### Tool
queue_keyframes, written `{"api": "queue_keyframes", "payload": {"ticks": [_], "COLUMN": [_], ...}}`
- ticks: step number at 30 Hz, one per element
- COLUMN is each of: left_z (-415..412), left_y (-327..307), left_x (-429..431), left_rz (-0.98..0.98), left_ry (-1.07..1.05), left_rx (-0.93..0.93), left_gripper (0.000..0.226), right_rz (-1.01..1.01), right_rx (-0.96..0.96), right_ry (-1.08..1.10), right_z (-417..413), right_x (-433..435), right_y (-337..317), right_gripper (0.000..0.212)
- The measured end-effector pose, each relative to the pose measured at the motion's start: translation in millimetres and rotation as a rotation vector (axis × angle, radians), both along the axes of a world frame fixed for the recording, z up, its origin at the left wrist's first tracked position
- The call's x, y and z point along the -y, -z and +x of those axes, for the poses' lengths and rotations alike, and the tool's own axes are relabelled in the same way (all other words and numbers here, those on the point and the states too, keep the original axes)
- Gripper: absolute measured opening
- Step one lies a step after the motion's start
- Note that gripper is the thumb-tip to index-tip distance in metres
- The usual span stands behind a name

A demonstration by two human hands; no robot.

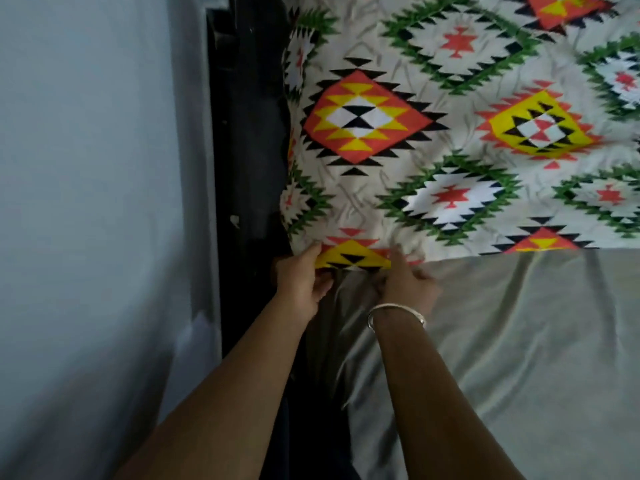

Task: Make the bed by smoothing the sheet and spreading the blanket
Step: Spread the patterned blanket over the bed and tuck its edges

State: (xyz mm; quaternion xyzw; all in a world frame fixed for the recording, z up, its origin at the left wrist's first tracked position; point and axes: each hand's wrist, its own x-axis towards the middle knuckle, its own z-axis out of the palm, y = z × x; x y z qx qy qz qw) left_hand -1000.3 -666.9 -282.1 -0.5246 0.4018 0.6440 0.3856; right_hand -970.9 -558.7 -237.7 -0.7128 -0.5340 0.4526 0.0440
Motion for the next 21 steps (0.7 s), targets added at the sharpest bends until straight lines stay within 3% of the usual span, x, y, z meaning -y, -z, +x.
{"api": "queue_keyframes", "payload": {"ticks": [2, 5, 8, 9, 11, 12, 13, 15, 18, 21], "left_z": [-6.9, -15.0, -8.2, -1.3, 19.5, 32.2, 43.8, 59.5, 61.2, 59.8], "left_y": [-2.0, -14.6, -38.6, -44.0, -46.7, -44.7, -41.9, -32.7, -17.4, -10.8], "left_x": [-1.0, -4.2, -3.4, 0.2, 7.0, 10.4, 12.3, 12.2, 11.9, 13.7], "left_rz": [0.089, 0.193, 0.268, 0.256, 0.199, 0.175, 0.166, 0.172, 0.158, -0.037], "left_ry": [-0.292, -0.38, -0.428, -0.442, -0.449, -0.447, -0.445, -0.408, -0.308, -0.216], "left_rx": [0.021, 0.032, -0.085, -0.123, -0.164, -0.154, -0.134, -0.106, -0.126, -0.032], "left_gripper": [0.013, 0.005, 0.017, 0.022, 0.027, 0.028, 0.027, 0.025, 0.026, 0.022], "right_rz": [-0.242, -0.447, -0.365, -0.287, -0.326, -0.361, -0.34, -0.164, -0.114, -0.129], "right_rx": [-0.2, -0.393, -0.621, -0.667, -0.628, -0.528, -0.408, -0.201, -0.151, -0.085], "right_ry": [0.173, 0.207, 0.218, 0.184, 0.164, 0.128, 0.121, 0.017, -0.058, -0.052], "right_z": [-5.9, -18.6, -15.6, -4.9, 20.3, 33.9, 44.4, 60.2, 62.5, 58.6], "right_x": [-2.6, -6.4, -2.6, -1.0, 2.8, 3.9, 7.0, 9.5, 6.0, 7.5], "right_y": [-0.8, -8.8, -12.6, -5.4, 11.8, 25.7, 24.6, 8.5, 4.5, 2.1], "right_gripper": [0.04, 0.016, 0.004, 0.014, 0.024, 0.011, 0.003, 0.013, 0.013, 0.017]}}
